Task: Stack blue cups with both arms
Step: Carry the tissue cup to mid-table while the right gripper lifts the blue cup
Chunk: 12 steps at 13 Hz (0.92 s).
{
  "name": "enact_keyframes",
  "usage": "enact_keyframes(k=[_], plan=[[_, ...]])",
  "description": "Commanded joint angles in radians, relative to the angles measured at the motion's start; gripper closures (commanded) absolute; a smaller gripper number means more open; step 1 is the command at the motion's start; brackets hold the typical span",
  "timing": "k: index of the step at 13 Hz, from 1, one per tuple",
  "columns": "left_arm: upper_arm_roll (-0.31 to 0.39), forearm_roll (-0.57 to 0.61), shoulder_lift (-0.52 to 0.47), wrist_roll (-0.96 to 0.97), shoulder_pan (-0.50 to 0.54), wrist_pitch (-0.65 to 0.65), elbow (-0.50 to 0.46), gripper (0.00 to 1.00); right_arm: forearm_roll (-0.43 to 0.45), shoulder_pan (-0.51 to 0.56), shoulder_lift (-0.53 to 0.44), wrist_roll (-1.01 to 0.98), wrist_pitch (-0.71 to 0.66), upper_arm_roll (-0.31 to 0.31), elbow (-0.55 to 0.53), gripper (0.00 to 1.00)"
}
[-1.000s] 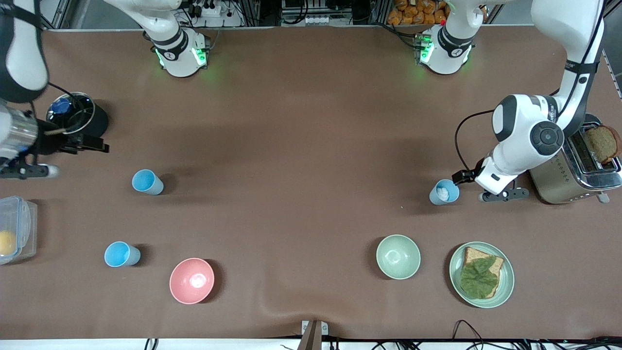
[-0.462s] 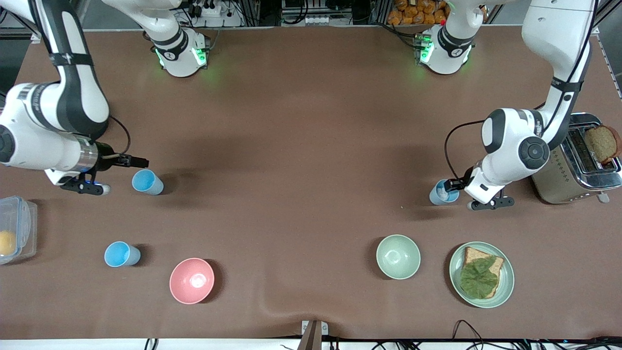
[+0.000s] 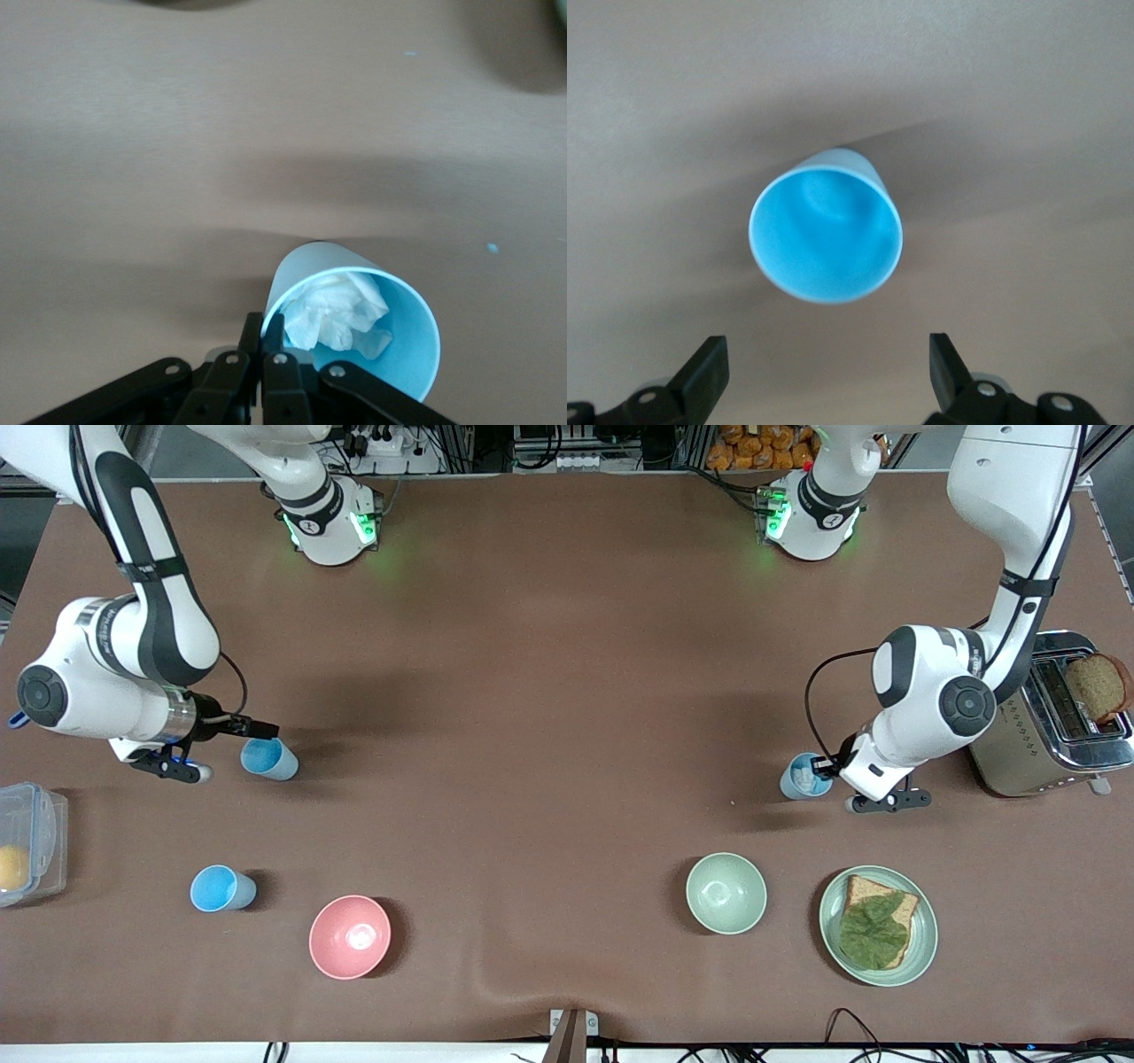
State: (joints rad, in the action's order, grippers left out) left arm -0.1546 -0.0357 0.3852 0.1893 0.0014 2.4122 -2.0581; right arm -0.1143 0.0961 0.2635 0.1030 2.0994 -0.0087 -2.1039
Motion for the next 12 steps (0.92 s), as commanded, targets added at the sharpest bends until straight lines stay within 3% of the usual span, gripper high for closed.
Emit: enact_keyframes(k=[1, 3, 5, 8, 12], plan=[[-0.135, -0.053, -0.031, 0.1, -0.004, -0.024, 0.016, 1.0, 0.013, -0.117, 0.016, 0.09, 0.083, 0.006, -0.021, 0.0], [-0.25, -0.053, -0.017, 0.278, -0.021, -0.033, 0.061, 1.0, 0.164, -0.226, -0.03, 0.098, 0.099, 0.007, -0.031, 0.0], [-0.275, -0.043, 0.004, 0.428, -0.12, -0.033, 0.099, 1.0, 0.282, -0.259, -0.018, 0.06, 0.103, 0.01, -0.007, 0.0], [-0.27, -0.033, 0.064, 0.623, -0.276, -0.033, 0.169, 1.0, 0.317, -0.248, -0.003, -0.106, 0.122, 0.009, 0.004, 0.0], [-0.272, 0.137, 0.136, 0.887, -0.391, -0.033, 0.22, 1.0, 0.367, -0.246, 0.037, -0.12, 0.123, 0.007, -0.018, 0.0]])
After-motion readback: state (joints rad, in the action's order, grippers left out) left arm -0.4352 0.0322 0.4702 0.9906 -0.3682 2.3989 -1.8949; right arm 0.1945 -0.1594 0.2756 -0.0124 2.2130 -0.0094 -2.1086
